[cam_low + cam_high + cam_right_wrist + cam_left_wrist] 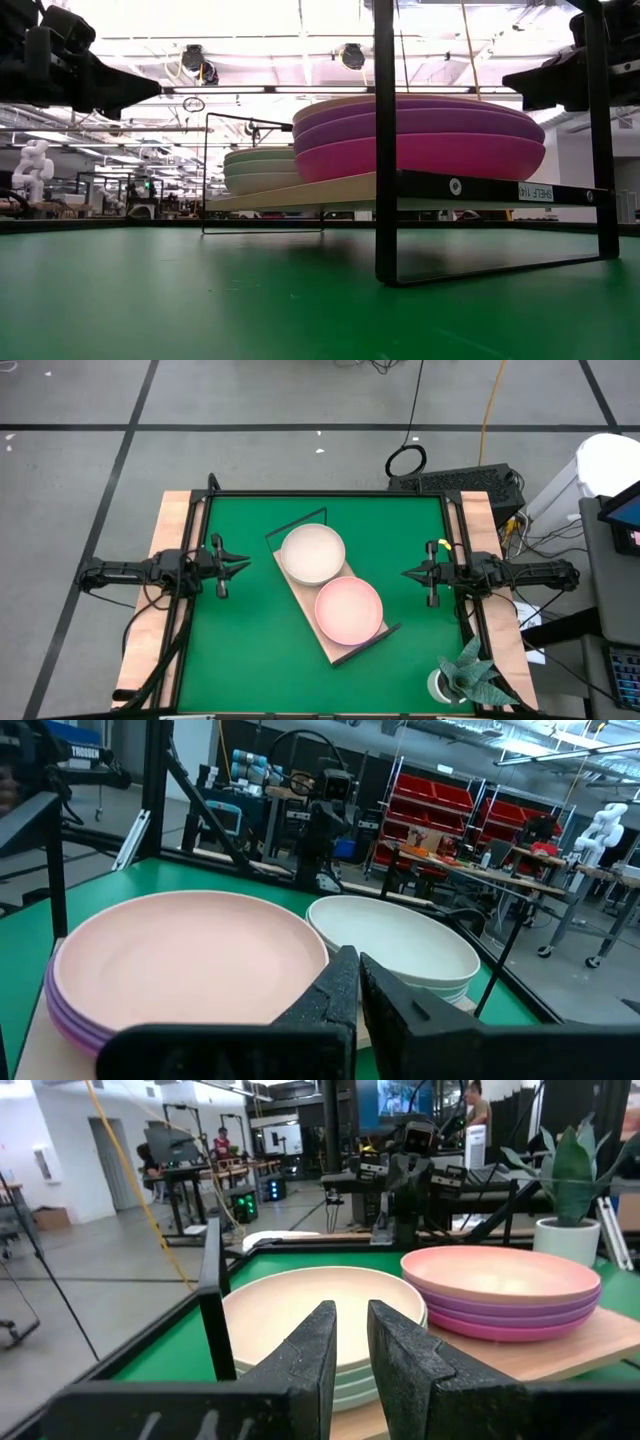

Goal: Place and stack plates onto a shelf
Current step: Return to Home Position

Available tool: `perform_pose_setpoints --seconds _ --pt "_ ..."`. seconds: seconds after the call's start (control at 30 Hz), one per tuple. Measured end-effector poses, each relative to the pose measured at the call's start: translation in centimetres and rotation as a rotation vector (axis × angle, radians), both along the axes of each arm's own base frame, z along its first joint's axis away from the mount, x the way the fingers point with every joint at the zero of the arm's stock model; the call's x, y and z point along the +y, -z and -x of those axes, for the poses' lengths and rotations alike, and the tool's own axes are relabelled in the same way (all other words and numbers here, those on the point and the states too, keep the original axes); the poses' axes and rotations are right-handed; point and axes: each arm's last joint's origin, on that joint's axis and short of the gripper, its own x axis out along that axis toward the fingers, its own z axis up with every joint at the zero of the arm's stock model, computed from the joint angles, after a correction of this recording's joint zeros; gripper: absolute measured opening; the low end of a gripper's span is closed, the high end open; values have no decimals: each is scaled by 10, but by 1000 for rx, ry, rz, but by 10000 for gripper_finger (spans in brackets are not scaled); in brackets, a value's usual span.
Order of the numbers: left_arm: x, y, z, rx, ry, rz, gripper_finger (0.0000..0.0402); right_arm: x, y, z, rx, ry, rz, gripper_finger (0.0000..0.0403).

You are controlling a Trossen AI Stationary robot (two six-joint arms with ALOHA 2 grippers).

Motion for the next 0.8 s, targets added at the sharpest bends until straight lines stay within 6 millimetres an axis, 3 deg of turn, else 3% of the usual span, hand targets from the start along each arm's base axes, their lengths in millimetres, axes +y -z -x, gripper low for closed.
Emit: perform_pose_setpoints --seconds 0.8 --pt "-2 -1 0 -30 80 94 67 0 -1 -1 -11 1 -7 0"
